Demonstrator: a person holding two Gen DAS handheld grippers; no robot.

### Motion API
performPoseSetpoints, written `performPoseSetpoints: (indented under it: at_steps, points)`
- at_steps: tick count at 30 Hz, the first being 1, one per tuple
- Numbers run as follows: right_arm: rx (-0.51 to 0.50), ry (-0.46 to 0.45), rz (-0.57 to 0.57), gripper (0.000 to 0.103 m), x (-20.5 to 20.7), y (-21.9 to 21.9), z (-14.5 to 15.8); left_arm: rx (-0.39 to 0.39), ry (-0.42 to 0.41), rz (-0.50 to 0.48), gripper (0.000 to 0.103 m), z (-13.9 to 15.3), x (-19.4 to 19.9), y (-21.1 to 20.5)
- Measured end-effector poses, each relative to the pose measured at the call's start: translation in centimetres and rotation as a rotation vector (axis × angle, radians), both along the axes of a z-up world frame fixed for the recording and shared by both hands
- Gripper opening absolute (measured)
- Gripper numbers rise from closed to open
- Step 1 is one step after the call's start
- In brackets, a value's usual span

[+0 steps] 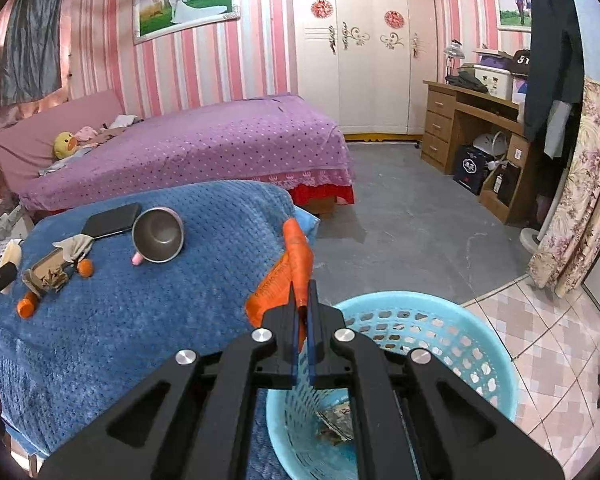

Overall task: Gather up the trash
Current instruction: 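Carry the wrapper to the basket and open the right tool while the left tool holds the lid, then move the gold lid over the basket and open the left tool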

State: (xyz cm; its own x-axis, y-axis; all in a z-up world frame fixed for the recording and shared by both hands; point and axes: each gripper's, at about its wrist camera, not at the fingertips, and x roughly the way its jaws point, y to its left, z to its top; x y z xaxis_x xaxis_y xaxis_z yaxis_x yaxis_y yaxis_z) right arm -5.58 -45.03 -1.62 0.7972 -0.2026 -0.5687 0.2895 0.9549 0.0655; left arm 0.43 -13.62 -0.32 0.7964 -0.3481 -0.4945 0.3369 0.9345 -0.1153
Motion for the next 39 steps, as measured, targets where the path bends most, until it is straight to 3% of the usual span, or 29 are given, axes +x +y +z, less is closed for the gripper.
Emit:
performPoseSetpoints:
  at_steps: [25,27,29,35,39]
  points:
    - [0.012,0.054,-0.132,0.007,-0.1,-2.3,-1.1,-0.001,-0.004,-0.013,0.06,0.2,-0.3,0.3]
    - [0.02,0.053,-0.158,0.018,-0.3,-2.8,-1.2,0.0,-0.001,-0.016,0.06,0.1,-0.3,0.0]
    - [0.027,0.039,-0.186,0.053,-0.7,-3.2,-1.0,0.001,0.001,-0.022,0.06,0.0,-0.2,-0.2]
    - [0.102,-0.021,-0.271,0.054,-2.1,-4.8,-0.2,0.005,0.008,-0.06,0.06,-0.1,-0.6,-2.6]
    - [0.127,-0.127,-0.343,0.057,-4.1,-5.1,2.2,0.003,0.036,-0.13,0.06,-0.7,-1.0,-6.8]
